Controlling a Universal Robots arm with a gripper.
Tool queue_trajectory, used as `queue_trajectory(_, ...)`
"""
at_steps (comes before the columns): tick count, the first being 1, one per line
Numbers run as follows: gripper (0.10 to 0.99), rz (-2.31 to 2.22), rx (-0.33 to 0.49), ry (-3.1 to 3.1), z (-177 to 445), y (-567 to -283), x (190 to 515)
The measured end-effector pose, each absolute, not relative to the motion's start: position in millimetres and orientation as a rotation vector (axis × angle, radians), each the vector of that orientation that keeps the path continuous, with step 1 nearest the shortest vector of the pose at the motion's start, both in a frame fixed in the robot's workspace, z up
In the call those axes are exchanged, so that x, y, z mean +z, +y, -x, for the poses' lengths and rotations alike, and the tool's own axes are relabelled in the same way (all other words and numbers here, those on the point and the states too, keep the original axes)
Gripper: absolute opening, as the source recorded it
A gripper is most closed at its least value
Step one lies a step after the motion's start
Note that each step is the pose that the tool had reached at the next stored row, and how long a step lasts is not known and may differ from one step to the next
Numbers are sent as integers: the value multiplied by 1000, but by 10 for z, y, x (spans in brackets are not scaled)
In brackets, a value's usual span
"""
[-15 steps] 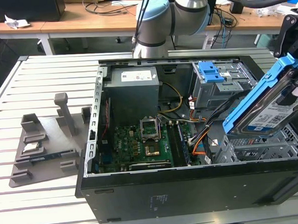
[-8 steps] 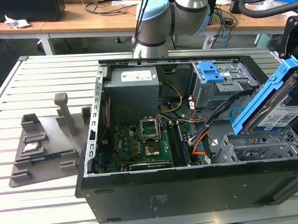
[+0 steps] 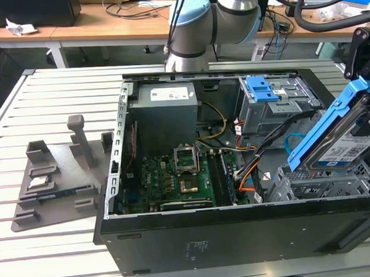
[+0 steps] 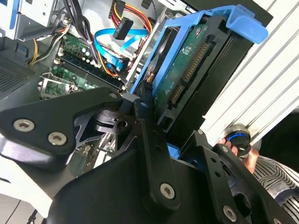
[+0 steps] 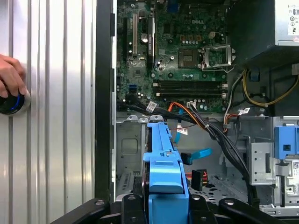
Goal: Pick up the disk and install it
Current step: 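Insert the disk into the insertion slot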
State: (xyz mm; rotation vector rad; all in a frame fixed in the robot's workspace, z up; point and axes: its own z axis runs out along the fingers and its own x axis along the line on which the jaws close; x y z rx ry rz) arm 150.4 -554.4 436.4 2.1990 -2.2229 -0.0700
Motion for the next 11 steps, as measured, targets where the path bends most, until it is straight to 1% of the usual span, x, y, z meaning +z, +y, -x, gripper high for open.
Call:
queue_trajectory(7, 361, -2192, -70, -2230, -1508, -5544, 4275)
queue_trajectory(11, 361, -2190, -70, -2232, -1508, -5544, 4145)
